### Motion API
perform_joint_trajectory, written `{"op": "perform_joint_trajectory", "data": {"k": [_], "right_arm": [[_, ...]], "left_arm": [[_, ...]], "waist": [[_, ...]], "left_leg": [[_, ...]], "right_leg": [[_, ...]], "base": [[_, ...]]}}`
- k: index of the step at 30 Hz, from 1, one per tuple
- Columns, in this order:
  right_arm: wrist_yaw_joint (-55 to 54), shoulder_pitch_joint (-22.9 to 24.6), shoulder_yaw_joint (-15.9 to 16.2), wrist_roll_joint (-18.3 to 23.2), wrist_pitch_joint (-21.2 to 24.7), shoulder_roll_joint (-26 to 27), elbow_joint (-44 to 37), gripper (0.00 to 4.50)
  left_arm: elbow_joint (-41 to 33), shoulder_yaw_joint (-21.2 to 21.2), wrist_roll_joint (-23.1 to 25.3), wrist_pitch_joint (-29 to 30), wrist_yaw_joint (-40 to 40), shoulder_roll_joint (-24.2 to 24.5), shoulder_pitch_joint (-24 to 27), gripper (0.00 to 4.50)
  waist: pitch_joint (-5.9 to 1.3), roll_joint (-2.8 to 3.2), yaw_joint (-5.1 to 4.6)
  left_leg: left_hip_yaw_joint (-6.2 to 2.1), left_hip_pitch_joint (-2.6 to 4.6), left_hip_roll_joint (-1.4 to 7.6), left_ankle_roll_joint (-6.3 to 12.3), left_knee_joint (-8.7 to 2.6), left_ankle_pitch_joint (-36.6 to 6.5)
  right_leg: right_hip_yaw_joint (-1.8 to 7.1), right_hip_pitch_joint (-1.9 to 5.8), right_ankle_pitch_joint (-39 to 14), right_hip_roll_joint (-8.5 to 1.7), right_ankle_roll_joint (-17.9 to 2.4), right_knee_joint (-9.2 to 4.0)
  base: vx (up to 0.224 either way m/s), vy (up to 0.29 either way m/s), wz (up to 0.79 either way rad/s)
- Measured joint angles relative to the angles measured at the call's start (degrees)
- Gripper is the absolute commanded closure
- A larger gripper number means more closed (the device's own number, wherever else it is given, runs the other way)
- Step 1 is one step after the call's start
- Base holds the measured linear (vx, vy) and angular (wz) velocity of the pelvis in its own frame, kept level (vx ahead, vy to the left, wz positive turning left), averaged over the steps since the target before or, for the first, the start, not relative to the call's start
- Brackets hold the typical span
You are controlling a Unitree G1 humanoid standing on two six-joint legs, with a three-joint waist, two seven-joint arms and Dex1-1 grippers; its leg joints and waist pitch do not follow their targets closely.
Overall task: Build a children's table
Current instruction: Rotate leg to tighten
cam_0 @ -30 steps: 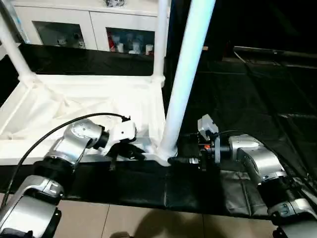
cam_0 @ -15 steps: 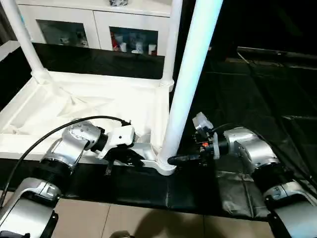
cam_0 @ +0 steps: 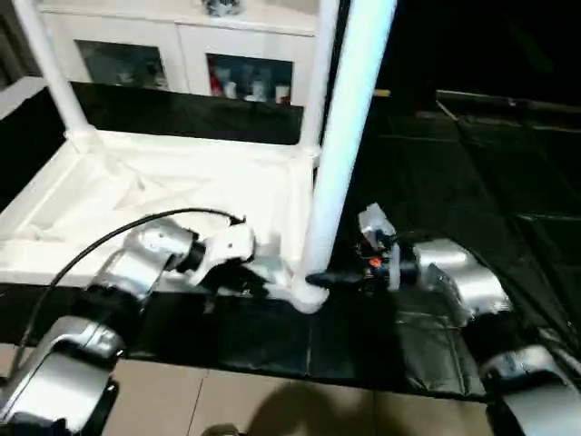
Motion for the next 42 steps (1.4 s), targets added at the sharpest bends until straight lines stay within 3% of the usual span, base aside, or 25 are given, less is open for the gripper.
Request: {"op": "perform_joint_trajectory", "data": {"k": [5, 8, 11, 15, 18, 23, 30, 38, 42], "right_arm": [[-18.91, -0.11, -4.42, -2.78, 2.65, 5.83, -0.69, 2.5], [-30.04, -3.72, -6.09, -4.74, 2.63, 9.52, 3.59, 2.51], [-39.8, -7.0, -7.03, -6.67, 2.05, 12.38, 7.08, 2.52], [-44.14, -8.55, -7.74, -8.05, 1.62, 13.75, 8.48, 2.52], [-44.09, -8.55, -7.73, -9.1, 0.86, 13.75, 8.44, 1.86], [-42.02, -8.01, -7.72, -8.91, -0.64, 13.43, 8.41, 1.51], [-25.57, -3.78, -5.68, -6.26, -1.69, 6.45, 5.27, 0.86], [-7.57, -2.12, -3.0, -4.35, -2.31, -1.74, 3.6, 0.17], [-2.27, -2.58, -1.56, -4.25, -4.25, -3.5, 4.16, 0.03]], "left_arm": [[3.16, 3.11, -0.01, 10.59, 9.76, -4.85, -2.29, 4.5], [5.38, 5.3, -0.09, 13.67, 16.85, -8.08, -3.49, 4.5], [6.68, 6.59, -0.08, 15.87, 22.92, -10.66, -4.88, 4.5], [6.68, 7.83, -0.08, 16.75, 26.59, -12.19, -5.14, 4.5], [6.65, 8.02, -0.08, 16.92, 26.67, -12.32, -5.29, 4.5], [6.58, 7.39, 0.37, 15.63, 26.02, -11.9, -5.26, 4.5], [5.29, 5.19, 0.3, 8.27, 16.58, -7.59, -3.66, 4.5], [2.64, 2.3, -0.82, 2.02, 2.74, -3.13, -1.71, 4.5], [1.75, 1.62, -1.08, -0.46, -0.66, -1.95, -0.93, 4.5]], "waist": [[0.01, 0.06, -2.04], [0.0, 0.1, -3.26], [0.0, 0.1, -3.57], [0.0, 0.09, -3.25], [0.0, 0.09, -3.12], [0.01, 0.07, -3.1], [0.03, 0.08, -2.71], [0.04, 0.09, -0.25], [0.06, 0.05, 0.14]], "left_leg": [[0.05, 0.49, -0.02, -0.13, -0.04, 0.1], [-0.02, 0.67, -0.02, -0.14, -0.1, 0.1], [-0.01, 0.8, -0.04, -0.12, -0.27, 0.08], [0.02, 0.76, -0.06, 0.0, -0.45, -0.02], [0.06, 0.7, -0.1, 0.02, -0.63, -0.01], [0.07, 0.59, -0.1, 0.01, -0.61, -0.01], [0.07, -0.13, -0.09, 0.36, -0.61, 0.15], [0.07, -0.56, -0.06, 0.48, -0.22, 0.1], [0.07, -0.6, -0.05, 0.51, -0.09, 0.08]], "right_leg": [[-0.02, 0.27, 0.16, -0.08, 0.03, -0.27], [-0.07, 0.43, 0.27, -0.08, 0.13, -0.58], [-0.1, 0.36, 0.75, -0.08, 0.03, -0.94], [-0.09, 0.24, 1.03, -0.08, -0.3, -0.95], [-0.07, 0.11, 0.99, -0.08, -0.36, -0.97], [-0.06, 0.0, 1.0, -0.08, -0.37, -0.97], [-0.08, -0.43, 0.99, -0.08, -0.36, -0.97], [-0.08, -0.91, 1.03, -0.1, -0.38, -0.75], [-0.08, -0.91, 1.04, -0.12, -0.38, -0.72]], "base": [[0.0, 0.0, 0.0], [0.0, 0.0, 0.0], [0.0, 0.0, 0.0], [0.0, 0.0, 0.0], [0.0, 0.0, 0.0], [0.0, 0.0, 0.0], [0.0, 0.0, 0.0], [0.0, 0.0, 0.0], [0.0, 0.0, 0.0]]}}
